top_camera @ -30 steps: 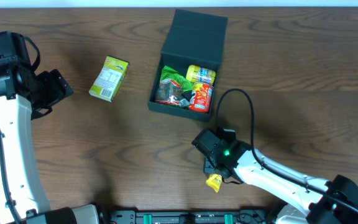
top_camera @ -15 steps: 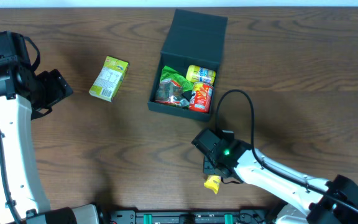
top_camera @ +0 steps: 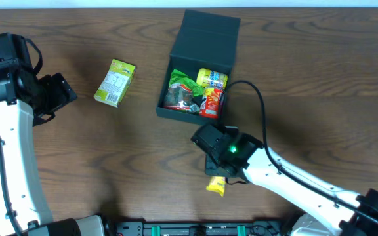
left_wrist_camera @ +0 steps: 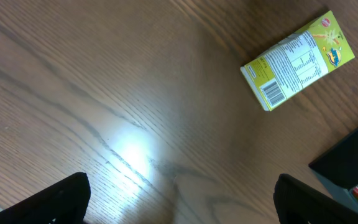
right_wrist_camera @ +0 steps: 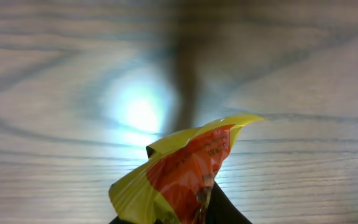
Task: Pack container
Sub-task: 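Carry the candy packet over the box and lower it in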
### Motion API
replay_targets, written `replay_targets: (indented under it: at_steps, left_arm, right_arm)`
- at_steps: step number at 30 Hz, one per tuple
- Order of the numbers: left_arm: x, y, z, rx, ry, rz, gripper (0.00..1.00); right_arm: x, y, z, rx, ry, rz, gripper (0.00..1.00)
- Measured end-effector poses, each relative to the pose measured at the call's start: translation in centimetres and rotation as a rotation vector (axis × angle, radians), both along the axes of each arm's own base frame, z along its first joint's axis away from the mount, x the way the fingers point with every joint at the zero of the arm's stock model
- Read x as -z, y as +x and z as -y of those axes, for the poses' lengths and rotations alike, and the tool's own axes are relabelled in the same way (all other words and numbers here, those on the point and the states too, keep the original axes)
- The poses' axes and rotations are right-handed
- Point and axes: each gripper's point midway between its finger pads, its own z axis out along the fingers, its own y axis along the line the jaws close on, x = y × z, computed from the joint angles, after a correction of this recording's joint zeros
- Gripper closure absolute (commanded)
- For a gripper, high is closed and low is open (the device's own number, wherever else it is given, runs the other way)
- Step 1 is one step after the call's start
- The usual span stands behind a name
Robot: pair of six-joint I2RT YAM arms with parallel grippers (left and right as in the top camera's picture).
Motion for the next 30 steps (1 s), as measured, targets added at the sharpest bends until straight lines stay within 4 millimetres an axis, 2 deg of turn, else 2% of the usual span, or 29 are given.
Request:
replay_targets:
  at_steps: [9, 13, 16, 20, 24, 30]
  left_arm:
    - [0.0, 0.0, 0.0, 0.000, 0.000, 0.000, 0.05]
    - [0.0, 0.0, 0.0, 0.000, 0.000, 0.000, 0.05]
    - [0.0, 0.0, 0.0, 0.000, 0.000, 0.000, 0.05]
    - [0.0, 0.0, 0.0, 0.000, 0.000, 0.000, 0.05]
    - [0.0, 0.0, 0.0, 0.000, 0.000, 0.000, 0.05]
    - [0.0, 0.0, 0.0, 0.000, 0.000, 0.000, 0.05]
  right_arm:
    - [-6.1, 4.1, -3.6, -0.073, 0.099, 0.170, 0.81]
    - [-8.7, 6.3, -4.3, -0.092, 0.121, 0.249, 0.82]
    - [-10.1, 8.8, -4.1, -0.086, 0.117, 0.294, 0.82]
    - [-10.3, 12.5, -3.7, -0.081, 0.078, 0.328, 0.82]
    - [-9.3, 16.0, -3.6, -0.090, 0.041, 0.350, 0.79]
    - [-7.2, 19.3, -3.6, -0.089, 0.025, 0.377, 0.75]
